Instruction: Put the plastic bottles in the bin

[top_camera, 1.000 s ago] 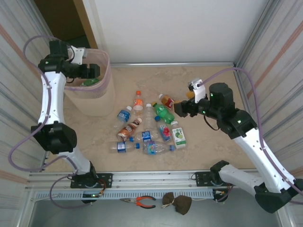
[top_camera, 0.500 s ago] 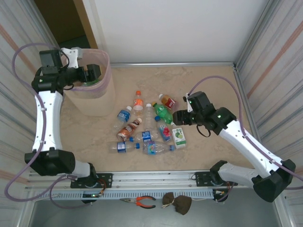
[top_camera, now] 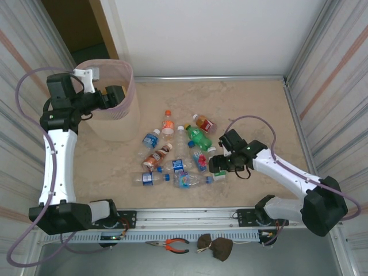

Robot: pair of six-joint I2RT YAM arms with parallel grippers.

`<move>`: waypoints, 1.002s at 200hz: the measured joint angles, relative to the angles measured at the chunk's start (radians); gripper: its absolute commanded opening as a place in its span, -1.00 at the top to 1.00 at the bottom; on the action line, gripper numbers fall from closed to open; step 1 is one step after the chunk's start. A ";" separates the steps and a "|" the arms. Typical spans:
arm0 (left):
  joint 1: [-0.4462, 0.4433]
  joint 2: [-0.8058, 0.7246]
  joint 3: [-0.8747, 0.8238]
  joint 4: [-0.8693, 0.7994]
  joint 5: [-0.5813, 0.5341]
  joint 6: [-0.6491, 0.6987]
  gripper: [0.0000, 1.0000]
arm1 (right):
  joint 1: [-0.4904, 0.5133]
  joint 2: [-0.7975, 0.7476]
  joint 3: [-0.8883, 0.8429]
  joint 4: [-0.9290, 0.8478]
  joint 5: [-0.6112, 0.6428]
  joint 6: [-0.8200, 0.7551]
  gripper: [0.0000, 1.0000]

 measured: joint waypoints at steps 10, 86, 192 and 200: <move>0.000 -0.004 -0.011 0.011 0.002 -0.010 -0.72 | 0.000 0.015 -0.011 0.013 -0.011 0.000 -0.69; 0.000 -0.005 -0.029 0.068 0.024 -0.049 -0.71 | 0.000 0.123 -0.048 0.106 -0.022 0.014 -0.66; 0.000 -0.005 -0.032 0.088 0.027 -0.060 -0.72 | -0.089 0.110 -0.094 0.101 0.067 0.097 -0.44; 0.000 -0.005 -0.033 0.089 0.028 -0.060 -0.72 | -0.096 0.108 -0.096 0.097 0.071 0.103 -0.50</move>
